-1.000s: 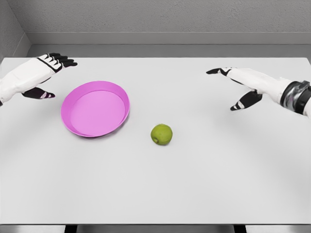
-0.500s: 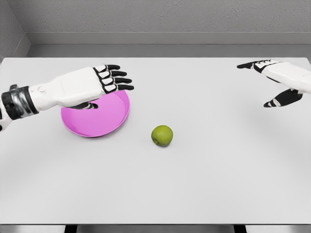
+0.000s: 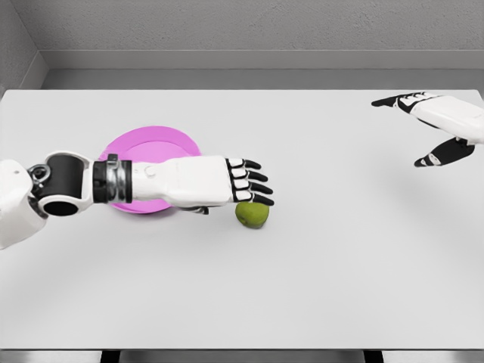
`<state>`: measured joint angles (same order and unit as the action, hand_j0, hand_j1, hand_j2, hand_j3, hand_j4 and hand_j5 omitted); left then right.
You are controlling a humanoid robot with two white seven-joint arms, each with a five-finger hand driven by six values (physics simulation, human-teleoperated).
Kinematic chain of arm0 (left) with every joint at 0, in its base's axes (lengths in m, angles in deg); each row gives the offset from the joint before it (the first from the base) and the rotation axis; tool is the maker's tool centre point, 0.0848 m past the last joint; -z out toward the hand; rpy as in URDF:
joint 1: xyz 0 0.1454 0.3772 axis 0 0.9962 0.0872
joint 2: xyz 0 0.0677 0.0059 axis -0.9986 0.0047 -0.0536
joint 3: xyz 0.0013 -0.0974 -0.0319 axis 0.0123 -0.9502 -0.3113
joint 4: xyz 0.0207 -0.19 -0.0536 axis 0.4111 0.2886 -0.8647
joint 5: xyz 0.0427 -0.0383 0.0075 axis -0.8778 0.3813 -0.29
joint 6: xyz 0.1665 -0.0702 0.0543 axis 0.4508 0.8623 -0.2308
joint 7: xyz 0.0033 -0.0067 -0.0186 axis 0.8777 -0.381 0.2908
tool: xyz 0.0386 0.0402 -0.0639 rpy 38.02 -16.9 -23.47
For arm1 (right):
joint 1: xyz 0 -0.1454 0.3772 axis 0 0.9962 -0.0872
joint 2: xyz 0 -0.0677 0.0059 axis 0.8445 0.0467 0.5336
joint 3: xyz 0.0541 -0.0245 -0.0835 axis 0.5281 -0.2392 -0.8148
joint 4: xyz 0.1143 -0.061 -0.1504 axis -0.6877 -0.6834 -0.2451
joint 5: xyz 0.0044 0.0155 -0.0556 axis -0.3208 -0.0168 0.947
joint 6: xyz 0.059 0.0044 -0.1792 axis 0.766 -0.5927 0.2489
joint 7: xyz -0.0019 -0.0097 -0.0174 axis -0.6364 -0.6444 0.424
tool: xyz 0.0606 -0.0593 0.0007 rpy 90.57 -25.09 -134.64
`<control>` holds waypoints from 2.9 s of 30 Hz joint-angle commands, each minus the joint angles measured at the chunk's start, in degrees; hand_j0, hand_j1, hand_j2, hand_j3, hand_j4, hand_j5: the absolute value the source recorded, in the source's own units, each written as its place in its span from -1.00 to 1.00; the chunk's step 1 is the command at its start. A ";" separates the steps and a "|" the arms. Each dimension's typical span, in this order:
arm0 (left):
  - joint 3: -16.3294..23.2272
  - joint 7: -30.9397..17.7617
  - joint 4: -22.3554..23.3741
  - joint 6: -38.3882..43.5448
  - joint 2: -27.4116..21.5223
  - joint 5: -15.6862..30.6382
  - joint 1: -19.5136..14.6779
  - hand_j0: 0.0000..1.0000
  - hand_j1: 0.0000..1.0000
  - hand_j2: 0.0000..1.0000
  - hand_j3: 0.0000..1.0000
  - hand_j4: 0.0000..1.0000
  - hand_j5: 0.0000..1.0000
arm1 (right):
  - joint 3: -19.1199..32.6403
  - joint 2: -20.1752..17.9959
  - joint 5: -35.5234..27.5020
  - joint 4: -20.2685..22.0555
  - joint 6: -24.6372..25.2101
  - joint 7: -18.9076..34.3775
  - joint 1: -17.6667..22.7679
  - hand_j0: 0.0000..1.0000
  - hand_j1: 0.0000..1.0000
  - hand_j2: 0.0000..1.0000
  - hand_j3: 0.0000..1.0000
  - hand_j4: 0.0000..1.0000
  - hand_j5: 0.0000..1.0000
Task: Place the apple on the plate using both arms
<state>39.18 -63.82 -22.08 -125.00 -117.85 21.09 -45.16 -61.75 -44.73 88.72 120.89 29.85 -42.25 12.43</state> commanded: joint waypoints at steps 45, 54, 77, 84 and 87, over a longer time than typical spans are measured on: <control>5.47 -15.75 8.20 0.05 11.31 -9.88 -5.45 1.00 1.00 1.00 1.00 1.00 1.00 | -0.25 0.31 -0.11 0.01 0.04 -0.03 0.00 1.00 1.00 1.00 1.00 1.00 1.00; 6.61 -16.01 8.55 0.05 12.36 -9.70 -5.45 0.41 0.41 0.41 0.41 0.41 0.41 | -0.16 0.31 -0.19 0.01 0.04 -0.03 0.00 1.00 1.00 1.00 1.00 1.00 1.00; 4.15 -15.66 7.59 0.05 10.61 -5.84 -6.42 -0.48 -0.48 -0.48 -0.48 -0.48 -0.48 | -0.25 0.31 -0.11 0.01 0.04 -0.03 0.00 1.00 1.00 1.00 1.00 1.00 1.00; -1.65 -15.75 6.62 0.05 3.32 -4.60 -6.07 -0.46 -0.46 -0.46 -0.46 -0.46 -0.46 | -0.25 0.31 -0.11 0.01 0.04 -0.03 0.00 1.00 1.00 1.00 1.00 1.00 1.00; -2.88 -15.75 6.79 0.05 -0.56 -4.52 -5.80 -0.45 -0.45 -0.45 -0.45 -0.45 -0.45 | -0.25 0.31 -0.11 0.01 0.04 -0.03 0.00 1.00 1.00 1.00 1.00 1.00 1.00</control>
<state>37.72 -79.72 -15.31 -125.06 -115.84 16.26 -50.88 -62.01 -44.36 88.73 120.89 29.85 -42.25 12.43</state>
